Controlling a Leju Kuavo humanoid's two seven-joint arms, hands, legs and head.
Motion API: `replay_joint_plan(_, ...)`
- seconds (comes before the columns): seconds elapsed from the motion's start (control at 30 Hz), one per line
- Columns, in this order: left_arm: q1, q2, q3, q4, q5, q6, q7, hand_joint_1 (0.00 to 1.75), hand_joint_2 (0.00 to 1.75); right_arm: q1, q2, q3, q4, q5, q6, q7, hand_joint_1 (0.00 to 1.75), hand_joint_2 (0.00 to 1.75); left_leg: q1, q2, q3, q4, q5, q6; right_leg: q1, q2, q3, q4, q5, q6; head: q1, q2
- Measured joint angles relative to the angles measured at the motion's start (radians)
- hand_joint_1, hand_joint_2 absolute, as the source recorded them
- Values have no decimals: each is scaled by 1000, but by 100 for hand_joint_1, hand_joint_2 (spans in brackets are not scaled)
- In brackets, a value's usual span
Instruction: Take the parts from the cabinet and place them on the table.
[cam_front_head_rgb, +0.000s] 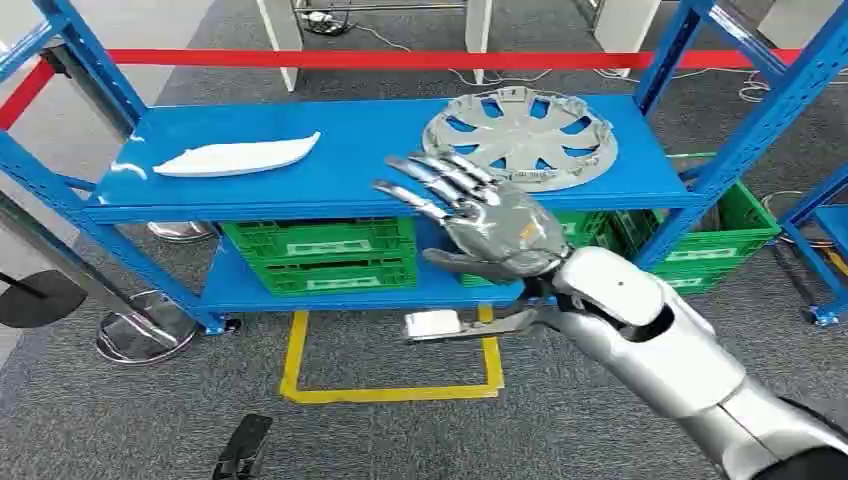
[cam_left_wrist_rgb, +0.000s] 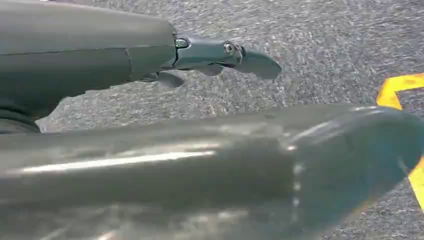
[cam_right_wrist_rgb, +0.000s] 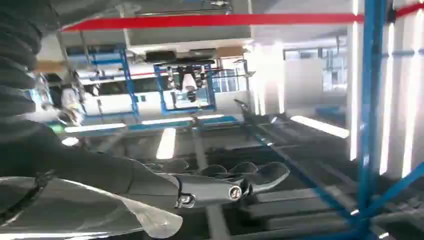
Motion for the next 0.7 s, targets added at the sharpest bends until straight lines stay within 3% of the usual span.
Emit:
replay_joint_plan(0.07, -3, 0, -3, 0, -4, 0, 0, 0, 0, -45, -4, 37, 23, 5, 26, 3, 0, 175, 0, 0, 0, 0, 0, 0, 0, 0, 0, 0, 0, 0, 0, 0)
replay_joint_plan(0.1, -3, 0, -5, 0, -4, -1, 0, 0, 175, -65, -5, 52, 32, 5, 38, 3, 0, 175, 0, 0, 0, 0, 0, 0, 0, 0, 0, 0, 0, 0, 0, 0)
replay_joint_plan(0.33, -5, 0, -7, 0, -11, -5, 0, 0, 175, -186, -10, 165, 76, -2, 119, -1, 0, 175, 0, 0, 0, 0, 0, 0, 0, 0, 0, 0, 0, 0, 0, 0)
replay_joint_plan(0.37, -5, 0, -8, 0, -11, -6, 0, 0, 175, -196, -10, 174, 80, -4, 125, -1, 0, 0, 0, 0, 0, 0, 0, 0, 0, 0, 0, 0, 0, 0, 0, 0)
replay_joint_plan(0.4, -5, 0, -8, 0, -11, -6, 0, 0, 0, -203, -10, 181, 82, -8, 130, -1, 0, 0, 0, 0, 0, 0, 0, 0, 0, 0, 0, 0, 0, 0, 0, 0)
replay_joint_plan(0.47, -6, -1, -8, 0, -12, -7, -2, 0, 0, -222, -10, 206, 93, -13, 137, -2, 0, 0, 0, 0, 0, 0, 0, 0, 0, 0, 0, 0, 0, 0, 0, 0)
replay_joint_plan(0.5, -7, -2, -8, 0, -12, -6, -10, 0, 0, -227, -10, 216, 96, -8, 137, -2, 0, 175, 0, 0, 0, 0, 0, 0, 0, 0, 0, 0, 0, 0, 0, 0)
replay_joint_plan(0.7, -8, -3, -7, 0, -1, -9, -86, 0, 0, -255, -24, 267, 129, 5, 136, 6, 0, 175, 0, 0, 0, 0, 0, 0, 0, 0, 0, 0, 0, 0, 0, 0)
